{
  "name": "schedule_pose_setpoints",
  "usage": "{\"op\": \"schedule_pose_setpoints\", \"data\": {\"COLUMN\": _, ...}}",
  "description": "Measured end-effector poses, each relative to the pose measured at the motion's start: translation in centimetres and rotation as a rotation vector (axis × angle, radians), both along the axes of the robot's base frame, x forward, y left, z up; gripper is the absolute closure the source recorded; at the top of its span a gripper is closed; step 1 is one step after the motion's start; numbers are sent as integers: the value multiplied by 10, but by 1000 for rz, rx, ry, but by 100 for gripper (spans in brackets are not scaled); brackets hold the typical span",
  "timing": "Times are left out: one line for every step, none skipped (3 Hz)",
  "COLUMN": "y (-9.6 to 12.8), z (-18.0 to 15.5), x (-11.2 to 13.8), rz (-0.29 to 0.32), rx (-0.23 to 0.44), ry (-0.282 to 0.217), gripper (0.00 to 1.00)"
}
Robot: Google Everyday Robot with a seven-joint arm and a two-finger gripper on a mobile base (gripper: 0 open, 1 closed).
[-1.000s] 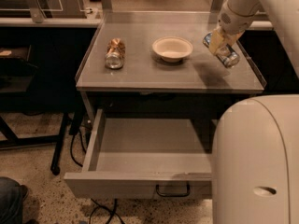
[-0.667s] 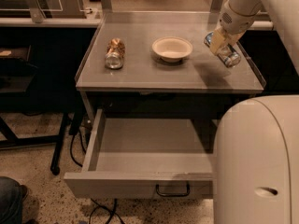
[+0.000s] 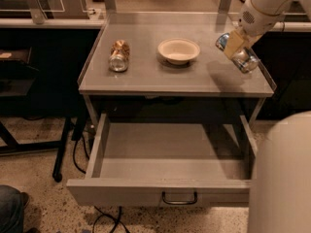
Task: Place redbull can into top drawer
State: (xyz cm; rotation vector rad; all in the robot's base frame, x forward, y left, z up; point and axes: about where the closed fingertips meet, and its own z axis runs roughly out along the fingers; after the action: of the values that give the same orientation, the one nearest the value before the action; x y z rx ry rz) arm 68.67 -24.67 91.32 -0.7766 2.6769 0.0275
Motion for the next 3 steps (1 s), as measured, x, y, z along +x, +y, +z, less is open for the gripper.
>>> {"op": "schedule_pose_setpoints", "data": {"y": -7, "z": 4, "x": -51, "rz": 25, "rx": 32, "ry": 19, "gripper": 100}}
{"op": "schedule_pose_setpoints", "data": {"y": -7, "z": -19, "x": -64, "rz": 28, "rx": 24, "ry": 73, "gripper": 100}}
{"op": "schedule_pose_setpoints", "data": {"y": -7, "z": -19, "x": -64, "rz": 28, "rx": 24, "ry": 73, "gripper": 100}}
